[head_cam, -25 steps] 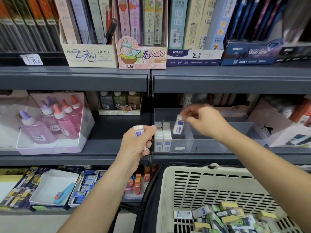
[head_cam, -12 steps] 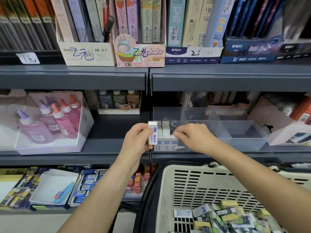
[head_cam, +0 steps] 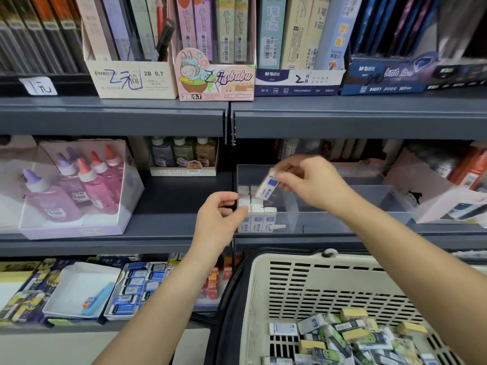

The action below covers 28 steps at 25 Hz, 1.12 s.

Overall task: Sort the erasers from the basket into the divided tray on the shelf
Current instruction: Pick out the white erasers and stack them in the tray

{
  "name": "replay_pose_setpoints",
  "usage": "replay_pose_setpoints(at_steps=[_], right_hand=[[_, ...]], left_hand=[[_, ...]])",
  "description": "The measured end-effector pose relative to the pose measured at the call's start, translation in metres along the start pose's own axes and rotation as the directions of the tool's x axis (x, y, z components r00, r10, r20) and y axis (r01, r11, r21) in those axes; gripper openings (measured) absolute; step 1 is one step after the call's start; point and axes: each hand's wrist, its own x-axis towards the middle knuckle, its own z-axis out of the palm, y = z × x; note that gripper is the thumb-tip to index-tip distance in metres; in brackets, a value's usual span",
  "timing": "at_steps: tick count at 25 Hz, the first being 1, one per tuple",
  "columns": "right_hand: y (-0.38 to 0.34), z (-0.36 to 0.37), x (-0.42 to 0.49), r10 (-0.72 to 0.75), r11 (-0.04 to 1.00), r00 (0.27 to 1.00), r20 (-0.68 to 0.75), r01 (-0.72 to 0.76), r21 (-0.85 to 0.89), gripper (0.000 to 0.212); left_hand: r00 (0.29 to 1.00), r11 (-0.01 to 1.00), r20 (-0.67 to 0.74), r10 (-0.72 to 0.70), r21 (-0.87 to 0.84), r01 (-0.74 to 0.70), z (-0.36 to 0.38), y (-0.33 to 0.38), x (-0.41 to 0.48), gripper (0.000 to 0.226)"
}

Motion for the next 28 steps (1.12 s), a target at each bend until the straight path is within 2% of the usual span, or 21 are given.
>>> replay_pose_setpoints(at_steps=[2, 4, 6, 11, 14, 16, 18, 20, 22, 23, 26, 28], right_hand=[[0.012, -0.001, 0.006, 0.022, 0.963, 1.0, 0.015, -0.017, -0.269, 0.011], [0.021, 0.011, 0.005, 0.065, 0.923, 0.988, 0.142, -0.005, -0.385, 0.018], [0.025, 0.025, -0.001, 0.079, 0.926, 0.968, 0.237, 0.016, -0.377, 0.022], [0.029, 0.025, -0.007, 0.055, 0.919, 0.961, 0.271, 0.057, -0.391, 0.028], [0.027, 0.006, -0.022, -0.011, 0.943, 0.984, 0.175, 0.069, -0.326, 0.028], [0.032, -0.016, -0.046, -0.039, 0.968, 0.997, 0.072, 0.055, -0.245, 0.025], [0.047, -0.038, -0.083, -0.005, 0.988, 1.0, 0.023, 0.009, -0.157, 0.021], [0.072, -0.05, -0.127, 0.069, 0.992, 0.995, 0.067, -0.062, -0.111, 0.018], [0.102, -0.052, -0.167, 0.149, 0.981, 0.973, 0.177, -0.123, -0.151, 0.019], [0.117, -0.051, -0.185, 0.18, 0.972, 0.953, 0.245, -0.133, -0.193, 0.02], [0.155, -0.034, -0.216, 0.232, 0.949, 0.885, 0.404, -0.115, -0.295, 0.024], [0.17, -0.012, -0.221, 0.214, 0.937, 0.86, 0.462, -0.048, -0.346, 0.028]], left_hand=[[0.999, 0.998, 0.034, -0.036, 0.047, 0.035, 0.006, -0.009, 0.001, 0.041], [0.997, 0.998, 0.053, -0.053, 0.023, 0.052, 0.013, -0.015, 0.001, 0.039], [0.999, 0.999, 0.025, -0.043, 0.021, 0.043, 0.014, -0.019, 0.003, 0.035], [0.999, 0.999, 0.009, -0.04, 0.032, 0.04, 0.015, -0.02, 0.003, 0.034], [0.997, 0.975, -0.058, 0.055, 0.219, -0.041, 0.015, -0.008, -0.013, 0.041], [0.989, 0.965, -0.066, 0.132, 0.238, -0.113, 0.011, 0.003, -0.033, 0.036], [0.986, 0.969, -0.004, 0.168, 0.182, -0.165, 0.016, 0.013, -0.061, 0.021], [0.972, 0.958, 0.165, 0.167, 0.206, -0.2, 0.033, 0.021, -0.087, 0.017], [0.928, 0.903, 0.351, 0.127, 0.346, -0.255, 0.059, 0.025, -0.103, 0.017], [0.914, 0.88, 0.395, 0.088, 0.399, -0.258, 0.073, 0.024, -0.107, 0.017], [0.927, 0.872, 0.367, -0.075, 0.476, -0.118, 0.108, 0.001, -0.098, 0.015], [0.918, 0.831, 0.317, -0.238, 0.555, 0.024, 0.127, -0.031, -0.094, 0.007]])
